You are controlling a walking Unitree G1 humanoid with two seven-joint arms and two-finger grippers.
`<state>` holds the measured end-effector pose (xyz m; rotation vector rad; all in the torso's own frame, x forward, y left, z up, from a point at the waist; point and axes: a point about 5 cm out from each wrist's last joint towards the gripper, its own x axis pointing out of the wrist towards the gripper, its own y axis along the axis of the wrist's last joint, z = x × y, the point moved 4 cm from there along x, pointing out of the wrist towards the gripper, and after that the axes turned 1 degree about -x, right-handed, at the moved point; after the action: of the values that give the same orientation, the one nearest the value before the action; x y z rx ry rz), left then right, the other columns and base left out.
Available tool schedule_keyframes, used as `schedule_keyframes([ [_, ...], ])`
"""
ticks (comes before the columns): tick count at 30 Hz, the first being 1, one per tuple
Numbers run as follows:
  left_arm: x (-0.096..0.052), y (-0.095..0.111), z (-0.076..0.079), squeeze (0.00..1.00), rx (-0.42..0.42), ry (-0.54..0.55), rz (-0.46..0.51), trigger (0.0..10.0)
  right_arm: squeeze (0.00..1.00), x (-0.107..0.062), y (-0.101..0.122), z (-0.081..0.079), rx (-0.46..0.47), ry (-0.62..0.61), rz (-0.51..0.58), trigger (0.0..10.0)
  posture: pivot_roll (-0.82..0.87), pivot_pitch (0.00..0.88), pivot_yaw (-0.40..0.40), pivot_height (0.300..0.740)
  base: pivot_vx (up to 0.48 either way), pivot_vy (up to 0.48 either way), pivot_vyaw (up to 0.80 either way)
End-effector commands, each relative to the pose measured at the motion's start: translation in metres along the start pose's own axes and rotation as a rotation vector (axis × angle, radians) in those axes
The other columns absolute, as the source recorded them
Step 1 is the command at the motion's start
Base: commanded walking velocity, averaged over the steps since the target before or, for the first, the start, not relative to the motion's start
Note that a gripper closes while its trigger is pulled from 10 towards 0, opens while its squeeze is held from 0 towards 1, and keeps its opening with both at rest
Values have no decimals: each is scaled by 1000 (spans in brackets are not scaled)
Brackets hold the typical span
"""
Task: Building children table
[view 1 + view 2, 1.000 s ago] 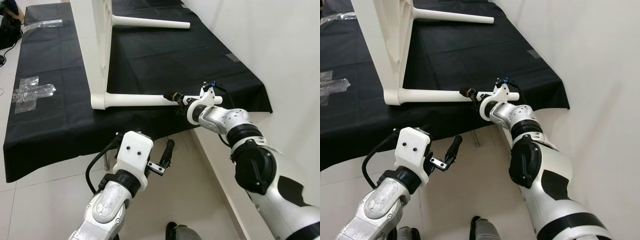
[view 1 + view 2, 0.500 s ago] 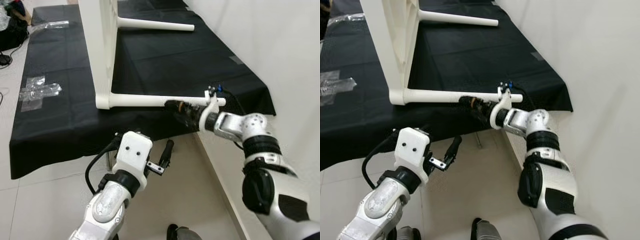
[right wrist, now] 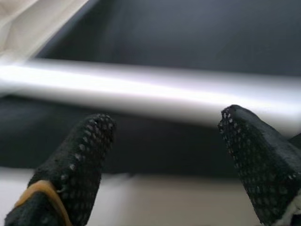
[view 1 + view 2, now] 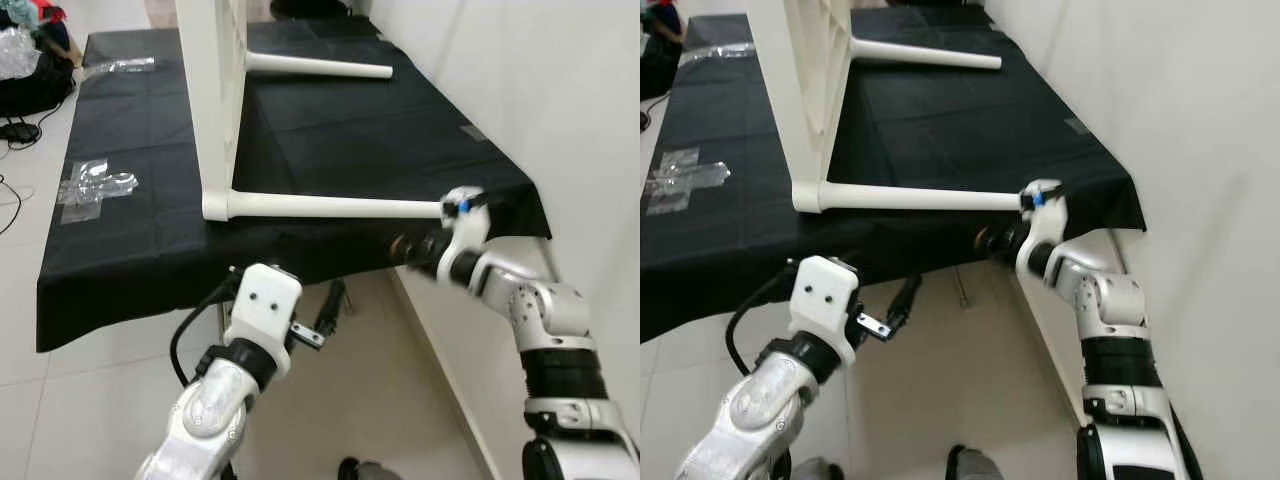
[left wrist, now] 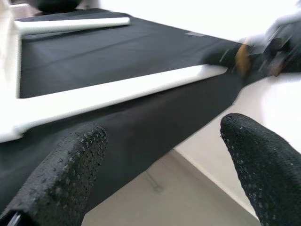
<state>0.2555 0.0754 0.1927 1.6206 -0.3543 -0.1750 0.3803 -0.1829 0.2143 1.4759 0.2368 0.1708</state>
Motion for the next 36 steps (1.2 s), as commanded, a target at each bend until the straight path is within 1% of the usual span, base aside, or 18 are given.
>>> schedule_keyframes([
  [1, 1, -3, -4, 0, 12, 11, -5, 10000, 0, -3, 12, 0, -76, -47, 61, 10000, 41, 89, -61, 740, 0, 0, 0],
  [2, 1, -3, -6, 0, 14, 18, -5, 10000, 0, -8, 21, -2, -124, -74, 94, 10000, 41, 89, -61, 740, 0, 0, 0],
  [3, 1, -3, -6, 0, 14, 18, -5, 10000, 0, -8, 21, -2, -124, -74, 94, 10000, 41, 89, -61, 740, 0, 0, 0],
  [4, 3, -3, -11, 0, 22, 34, 1, 10000, 0, -20, 45, -4, -292, -176, 203, 10000, 43, 81, -59, 740, 0, 0, 0],
  [5, 3, -3, -11, 0, 22, 34, 1, 10000, 0, -20, 45, -4, -292, -176, 203, 10000, 43, 81, -59, 740, 0, 0, 0],
  [6, 3, -3, -12, 0, 24, 39, 4, 10000, 0, -24, 53, -3, -353, -213, 240, 10000, 43, 81, -59, 740, 0, 0, 0],
  [7, 3, -3, -12, 0, 24, 39, 4, 10000, 0, -24, 53, -3, -353, -213, 240, 10000, 43, 81, -59, 740, 0, 0, 0],
  [8, 3, -3, -13, 0, 26, 43, 6, 10000, 0, -28, 62, 0, -425, -273, 279, 10000, 44, 75, -57, 740, 0, 0, 0],
  [9, 3, -3, -13, 0, 26, 43, 6, 10000, 0, -28, 62, 0, -425, -273, 279, 10000, 44, 75, -57, 740, 0, 0, 0],
  [10, 4, -3, -14, 0, 30, 50, 9, 10000, 0, -32, 72, 1, -488, -308, 319, 10000, 44, 73, -58, 740, 0, 0, 0],
  [11, 6, -1, -17, 0, 39, 63, 20, 10000, 0, -37, 92, 1, -558, -344, 415, 10000, 43, 71, -59, 740, 0, 0, 0],
  [12, 8, 0, -19, 0, 41, 69, 28, 10000, 0, -38, 99, -1, -598, -346, 454, 10000, 44, 67, -57, 740, 0, 0, 0],
  [14, 11, 3, -22, 0, 40, 75, 42, 10000, 0, -37, 104, -5, -613, -343, 488, 10000, 43, 66, -58, 740, 0, 0, 0],
  [19, 15, 7, -27, 0, 48, 82, 65, 10000, 0, -36, 105, -13, -548, -307, 505, 10000, 40, 57, -55, 740, 0, 0, 0],
  [23, 19, 12, -32, 0, 59, 91, 86, 10000, 0, -40, 104, -25, -586, -296, 537, 10000, 42, 53, -51, 740, 0, 0, 0],
  [27, 20, 17, -36, 0, 61, 109, 105, 10000, 0, -39, 108, -25, -603, -307, 548, 10000, 42, 52, -52, 740, 0, 0, 0],
  [33, 25, 22, -38, 0, 56, 110, 122, 10000, 0, -39, 117, -21, -559, -333, 586, 10000, 38, 47, -54, 740, 0, 0, 0],
  [36, 28, 28, -40, 0, 61, 104, 144, 10000, 0, -38, 114, -15, -498, -347, 563, 10000, 38, 51, -50, 740, 0, 0, 0],
])
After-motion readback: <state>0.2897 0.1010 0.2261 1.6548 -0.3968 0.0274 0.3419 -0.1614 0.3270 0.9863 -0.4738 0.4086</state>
